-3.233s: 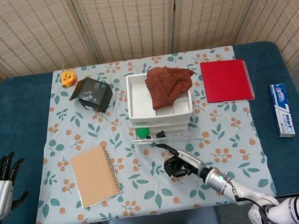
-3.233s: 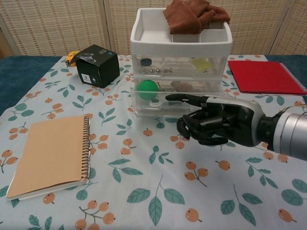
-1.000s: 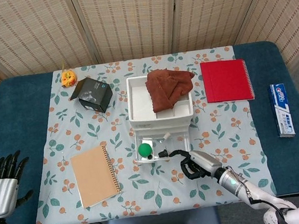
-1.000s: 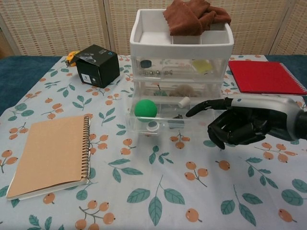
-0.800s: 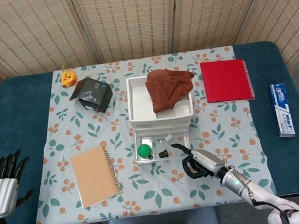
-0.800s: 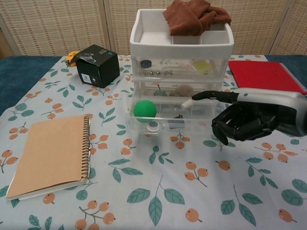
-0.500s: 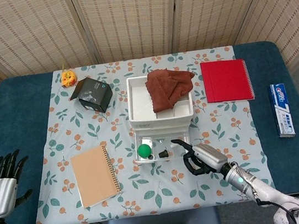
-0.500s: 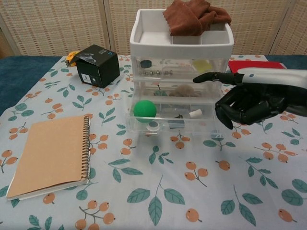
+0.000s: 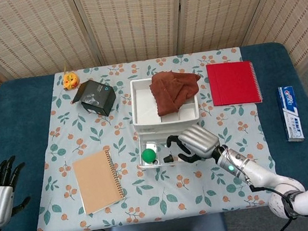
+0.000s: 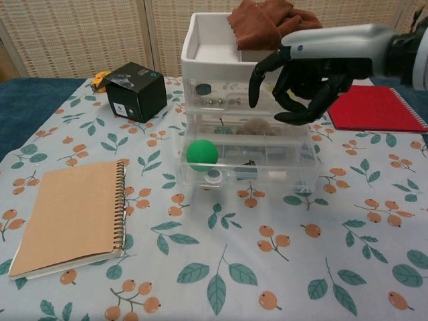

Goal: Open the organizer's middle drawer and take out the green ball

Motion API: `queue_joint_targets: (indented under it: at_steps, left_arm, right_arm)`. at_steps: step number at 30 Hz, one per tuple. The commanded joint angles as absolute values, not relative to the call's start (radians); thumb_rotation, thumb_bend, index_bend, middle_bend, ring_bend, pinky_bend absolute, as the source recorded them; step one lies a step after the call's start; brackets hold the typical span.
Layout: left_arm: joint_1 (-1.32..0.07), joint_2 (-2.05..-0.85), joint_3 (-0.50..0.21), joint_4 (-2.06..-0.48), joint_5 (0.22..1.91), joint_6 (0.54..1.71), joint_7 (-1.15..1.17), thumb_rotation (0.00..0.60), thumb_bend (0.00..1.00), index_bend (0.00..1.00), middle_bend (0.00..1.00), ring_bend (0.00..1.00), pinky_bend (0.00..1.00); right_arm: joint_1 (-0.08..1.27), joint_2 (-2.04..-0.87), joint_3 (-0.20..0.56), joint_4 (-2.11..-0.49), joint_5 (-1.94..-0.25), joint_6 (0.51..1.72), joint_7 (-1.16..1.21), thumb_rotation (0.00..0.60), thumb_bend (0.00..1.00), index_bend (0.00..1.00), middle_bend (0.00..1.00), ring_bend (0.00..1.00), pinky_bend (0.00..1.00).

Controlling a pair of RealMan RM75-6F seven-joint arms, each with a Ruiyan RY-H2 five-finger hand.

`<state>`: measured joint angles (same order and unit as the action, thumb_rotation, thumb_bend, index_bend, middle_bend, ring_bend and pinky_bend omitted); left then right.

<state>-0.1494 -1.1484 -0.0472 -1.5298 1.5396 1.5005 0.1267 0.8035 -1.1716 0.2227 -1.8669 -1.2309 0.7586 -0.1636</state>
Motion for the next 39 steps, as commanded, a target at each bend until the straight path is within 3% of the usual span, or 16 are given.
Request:
queue_joint_targets:
  at_steps: [1,12,24,32,39]
  left_arm:
    - [-0.147,-1.149,-0.046,-1.527,1.538,1.502,0.123,0.600,0.13,0.14,0.04,0.04,0.06]
    - [-0.137,-1.150,-0.045,-1.517,1.530,1.505,0.113,0.600,0.13,0.14,0.04,0.04,0.06]
    - [-0.137,-1.149,-0.047,-1.515,1.525,1.500,0.113,0.600,0.13,0.14,0.04,0.04,0.06]
    - [-0.138,-1.147,-0.049,-1.516,1.526,1.499,0.113,0.600,0.13,0.14,0.04,0.04,0.06]
    - [-0.138,-1.148,-0.049,-1.513,1.527,1.498,0.111,0.600,0.13,0.14,0.04,0.04,0.06]
  right_arm:
    - [0.899,-1.213,0.226,-1.817,-1.156,0.727,-0.322,0.600,0.40,0.40,0.78,0.93,1.00]
    - [1.007,-1.323,0.175,-1.723,-1.077,0.720,-0.505,0.600,0.26,0.42,0.82,0.97,1.00]
    - [1.048,-1.427,0.156,-1.638,-1.063,0.752,-0.534,0.600,0.26,0.42,0.82,0.97,1.00]
    - [1.064,-1.454,0.148,-1.621,-1.046,0.766,-0.549,0.600,0.24,0.31,0.82,0.97,1.00]
    - [1.070,-1.471,0.138,-1.616,-1.037,0.780,-0.555,0.600,0.23,0.30,0.82,0.97,1.00]
